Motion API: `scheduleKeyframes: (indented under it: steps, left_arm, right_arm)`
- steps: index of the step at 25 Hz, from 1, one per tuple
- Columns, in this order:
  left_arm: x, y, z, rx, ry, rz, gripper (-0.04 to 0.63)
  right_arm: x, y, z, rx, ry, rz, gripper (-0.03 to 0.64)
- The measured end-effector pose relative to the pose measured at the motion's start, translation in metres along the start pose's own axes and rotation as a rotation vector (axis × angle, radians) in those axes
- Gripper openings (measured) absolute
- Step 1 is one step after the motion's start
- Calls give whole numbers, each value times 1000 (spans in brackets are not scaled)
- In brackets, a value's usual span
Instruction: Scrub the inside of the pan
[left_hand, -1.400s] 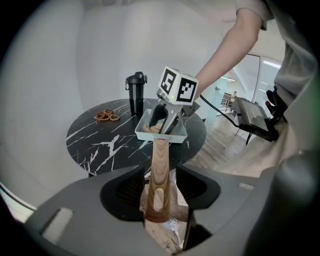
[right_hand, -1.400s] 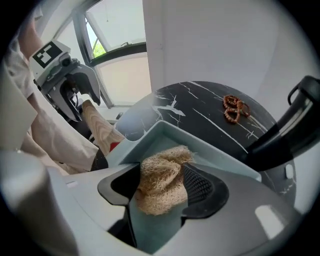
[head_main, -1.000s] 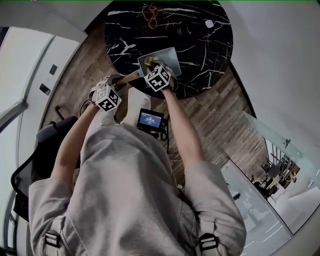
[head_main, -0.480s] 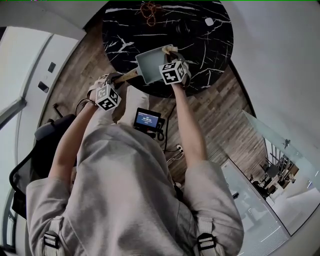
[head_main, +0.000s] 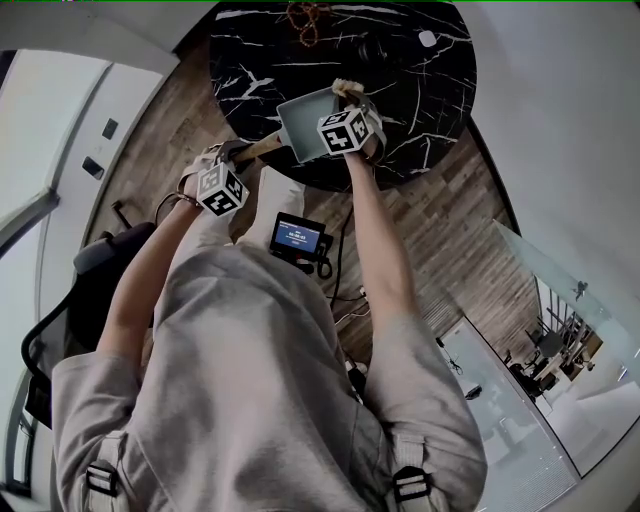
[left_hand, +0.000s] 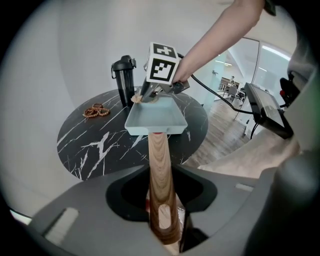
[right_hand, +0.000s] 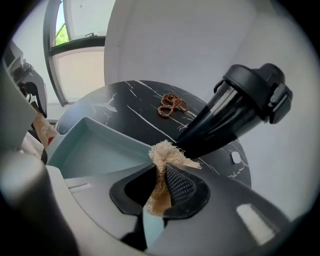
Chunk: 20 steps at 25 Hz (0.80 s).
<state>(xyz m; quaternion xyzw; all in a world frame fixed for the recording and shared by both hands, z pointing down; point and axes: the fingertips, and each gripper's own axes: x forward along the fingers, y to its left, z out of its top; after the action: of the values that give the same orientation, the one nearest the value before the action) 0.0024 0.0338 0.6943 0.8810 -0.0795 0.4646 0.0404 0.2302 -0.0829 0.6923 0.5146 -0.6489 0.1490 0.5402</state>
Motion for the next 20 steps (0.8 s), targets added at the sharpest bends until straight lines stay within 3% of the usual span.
scheduleKeyframes:
  steps: [4, 8, 12, 20]
  left_arm:
    - [1, -4, 2, -15, -1, -14, 133]
    - [2, -6, 3, -18, -22, -18, 133]
    - [3, -9, 4, -28, -28, -22, 135]
    - [3, -11, 2, -33, -14, -49, 137]
  right_arm:
    - [9, -1, 3, 0, 18, -9, 69]
    - [22, 13, -1, 29, 72, 42, 66]
    - [24, 15, -3, 93, 66, 28, 64]
    - [22, 19, 5, 171, 66, 147, 64]
